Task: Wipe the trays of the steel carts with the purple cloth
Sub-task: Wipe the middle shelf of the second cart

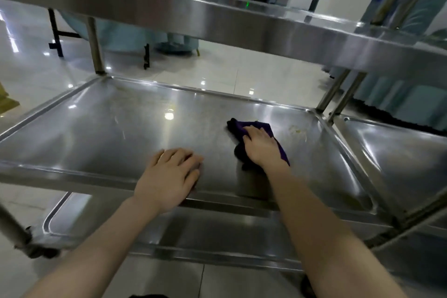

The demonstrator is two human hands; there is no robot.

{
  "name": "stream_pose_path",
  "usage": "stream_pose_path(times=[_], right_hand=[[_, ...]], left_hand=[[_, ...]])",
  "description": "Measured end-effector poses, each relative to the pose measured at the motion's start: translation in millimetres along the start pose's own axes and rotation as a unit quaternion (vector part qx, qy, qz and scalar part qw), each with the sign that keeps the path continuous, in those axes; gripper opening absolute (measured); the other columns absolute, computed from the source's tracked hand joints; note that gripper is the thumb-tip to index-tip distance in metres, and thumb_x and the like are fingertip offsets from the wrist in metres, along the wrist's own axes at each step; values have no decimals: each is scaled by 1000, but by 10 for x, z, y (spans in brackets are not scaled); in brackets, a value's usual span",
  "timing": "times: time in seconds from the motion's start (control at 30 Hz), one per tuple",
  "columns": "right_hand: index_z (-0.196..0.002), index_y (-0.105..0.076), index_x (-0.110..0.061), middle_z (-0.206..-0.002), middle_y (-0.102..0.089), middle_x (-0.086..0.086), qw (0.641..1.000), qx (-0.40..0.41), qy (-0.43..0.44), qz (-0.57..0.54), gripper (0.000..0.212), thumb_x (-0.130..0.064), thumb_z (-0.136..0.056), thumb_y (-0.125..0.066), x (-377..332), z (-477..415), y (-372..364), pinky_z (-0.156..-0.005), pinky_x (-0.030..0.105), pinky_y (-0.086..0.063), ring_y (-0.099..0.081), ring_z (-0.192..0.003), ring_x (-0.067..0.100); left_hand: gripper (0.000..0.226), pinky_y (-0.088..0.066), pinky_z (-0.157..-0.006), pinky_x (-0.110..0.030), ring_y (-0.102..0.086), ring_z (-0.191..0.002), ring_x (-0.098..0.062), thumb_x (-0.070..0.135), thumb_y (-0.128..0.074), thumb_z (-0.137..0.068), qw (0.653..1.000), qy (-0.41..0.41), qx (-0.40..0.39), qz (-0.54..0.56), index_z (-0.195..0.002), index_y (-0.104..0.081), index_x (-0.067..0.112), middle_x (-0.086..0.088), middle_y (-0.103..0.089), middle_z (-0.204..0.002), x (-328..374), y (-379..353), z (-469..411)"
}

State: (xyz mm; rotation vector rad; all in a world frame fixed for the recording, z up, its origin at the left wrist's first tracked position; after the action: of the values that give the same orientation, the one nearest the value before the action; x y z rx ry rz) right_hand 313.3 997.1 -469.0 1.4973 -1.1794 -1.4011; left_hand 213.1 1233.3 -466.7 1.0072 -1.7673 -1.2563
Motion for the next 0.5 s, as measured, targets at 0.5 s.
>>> stream_pose_path(times=[0.5], right_hand=[[-148,-37,-22,-157,-32,-3,999,-12,-43,13,44,-30,-105,-33,262,556,235,-118,42,-22,-26,-145,19]], left_hand=[[37,-43,-92,-37,-55,-106,-24,41,-38,-94,990,-49,37,130,-118,-61,23,0,-60,-118,740,2,-281]])
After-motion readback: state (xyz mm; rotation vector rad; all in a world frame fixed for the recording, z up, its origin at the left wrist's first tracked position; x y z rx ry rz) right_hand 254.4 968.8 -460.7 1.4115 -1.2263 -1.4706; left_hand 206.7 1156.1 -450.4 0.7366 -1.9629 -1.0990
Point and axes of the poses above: each hand's wrist, its own z-axis away from the middle knuckle, its own y-axis out of the back of the hand, x = y × z, the point moved 10 cm from there along -z, towards the middle knuckle
